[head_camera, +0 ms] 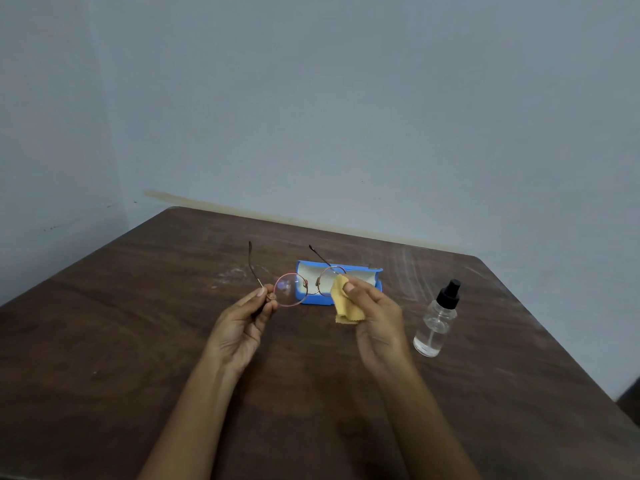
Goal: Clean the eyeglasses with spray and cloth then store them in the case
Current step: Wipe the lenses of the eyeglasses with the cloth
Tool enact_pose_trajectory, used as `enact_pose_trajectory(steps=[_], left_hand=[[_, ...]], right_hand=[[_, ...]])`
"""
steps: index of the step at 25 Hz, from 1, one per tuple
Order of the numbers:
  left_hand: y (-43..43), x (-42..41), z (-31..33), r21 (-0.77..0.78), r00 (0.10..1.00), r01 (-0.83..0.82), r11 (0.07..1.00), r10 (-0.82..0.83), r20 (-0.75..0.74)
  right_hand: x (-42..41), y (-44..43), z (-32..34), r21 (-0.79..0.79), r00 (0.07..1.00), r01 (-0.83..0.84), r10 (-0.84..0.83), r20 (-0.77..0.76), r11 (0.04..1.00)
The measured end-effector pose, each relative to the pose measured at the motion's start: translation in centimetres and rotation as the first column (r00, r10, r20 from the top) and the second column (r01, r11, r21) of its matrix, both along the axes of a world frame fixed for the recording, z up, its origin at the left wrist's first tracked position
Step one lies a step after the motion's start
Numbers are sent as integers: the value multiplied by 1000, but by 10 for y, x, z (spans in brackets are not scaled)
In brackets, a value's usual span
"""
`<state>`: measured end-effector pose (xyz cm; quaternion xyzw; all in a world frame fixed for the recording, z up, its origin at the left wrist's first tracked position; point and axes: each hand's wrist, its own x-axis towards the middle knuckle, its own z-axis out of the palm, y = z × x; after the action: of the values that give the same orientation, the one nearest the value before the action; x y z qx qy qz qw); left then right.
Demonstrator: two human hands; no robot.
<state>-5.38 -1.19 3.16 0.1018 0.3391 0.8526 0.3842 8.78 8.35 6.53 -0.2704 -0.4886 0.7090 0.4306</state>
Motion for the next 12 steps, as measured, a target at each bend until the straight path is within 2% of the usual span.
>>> enact_pose_trajectory(steps=[3, 5, 9, 12], left_hand=[[1, -1, -1, 7, 1000, 4, 1000, -4, -13], [0, -1, -1, 11, 1000, 5, 1000, -5, -28], [0, 0, -1, 4, 997, 3, 1000, -3, -78], [1, 4, -3, -20, 988, 26, 999, -29, -151]], right_hand=[[14, 9, 3, -244, 993, -91, 68, -101, 965], [21, 13, 2, -351, 982, -144, 91, -163, 925], [31, 18, -8, -344, 995, -99, 83, -62, 934], [41, 22, -18, -242, 988, 46, -9, 152, 969]])
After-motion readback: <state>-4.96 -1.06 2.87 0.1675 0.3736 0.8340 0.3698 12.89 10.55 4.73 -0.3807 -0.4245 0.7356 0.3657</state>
